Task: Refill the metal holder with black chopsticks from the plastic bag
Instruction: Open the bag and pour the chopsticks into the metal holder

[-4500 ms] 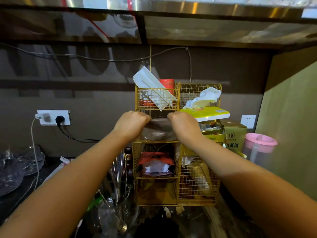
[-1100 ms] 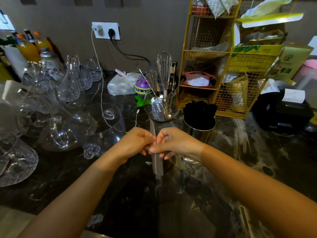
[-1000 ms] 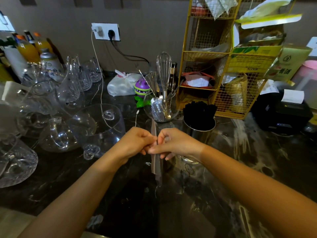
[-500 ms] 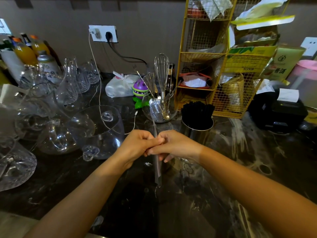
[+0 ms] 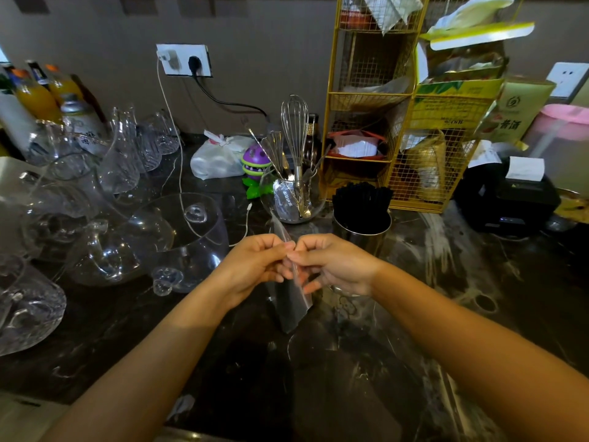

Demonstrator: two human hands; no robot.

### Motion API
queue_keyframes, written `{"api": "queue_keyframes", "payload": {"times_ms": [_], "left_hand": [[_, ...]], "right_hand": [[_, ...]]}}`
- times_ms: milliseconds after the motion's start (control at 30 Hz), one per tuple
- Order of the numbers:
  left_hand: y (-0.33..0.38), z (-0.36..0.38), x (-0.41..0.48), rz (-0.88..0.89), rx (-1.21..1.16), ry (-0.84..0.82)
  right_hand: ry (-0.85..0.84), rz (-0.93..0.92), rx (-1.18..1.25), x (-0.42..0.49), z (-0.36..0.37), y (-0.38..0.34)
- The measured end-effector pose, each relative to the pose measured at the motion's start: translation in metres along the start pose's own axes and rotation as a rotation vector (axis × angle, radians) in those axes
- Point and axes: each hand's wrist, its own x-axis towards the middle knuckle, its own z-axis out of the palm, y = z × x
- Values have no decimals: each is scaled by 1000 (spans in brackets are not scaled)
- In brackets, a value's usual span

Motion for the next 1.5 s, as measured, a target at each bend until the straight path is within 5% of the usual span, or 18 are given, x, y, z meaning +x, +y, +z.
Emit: {"api": "queue_keyframes", "payload": {"times_ms": [333,567,867,1267,1500], "left_hand": [[0,-1,-1,25,-76,-11],[3,-12,0,110,320,242],[17,-31,3,130,373,346],[34,-27,23,219,522,373],[57,-7,33,355,714,329]], "right_hand": [[107,-29,200,-6,-3,1],[491,-114,-272,-8,-8,-2],[632,-118,-454,-13,-31,-1],[547,-8,-451,-16,-31,-7],[155,96,304,-14,-31,-11]]}}
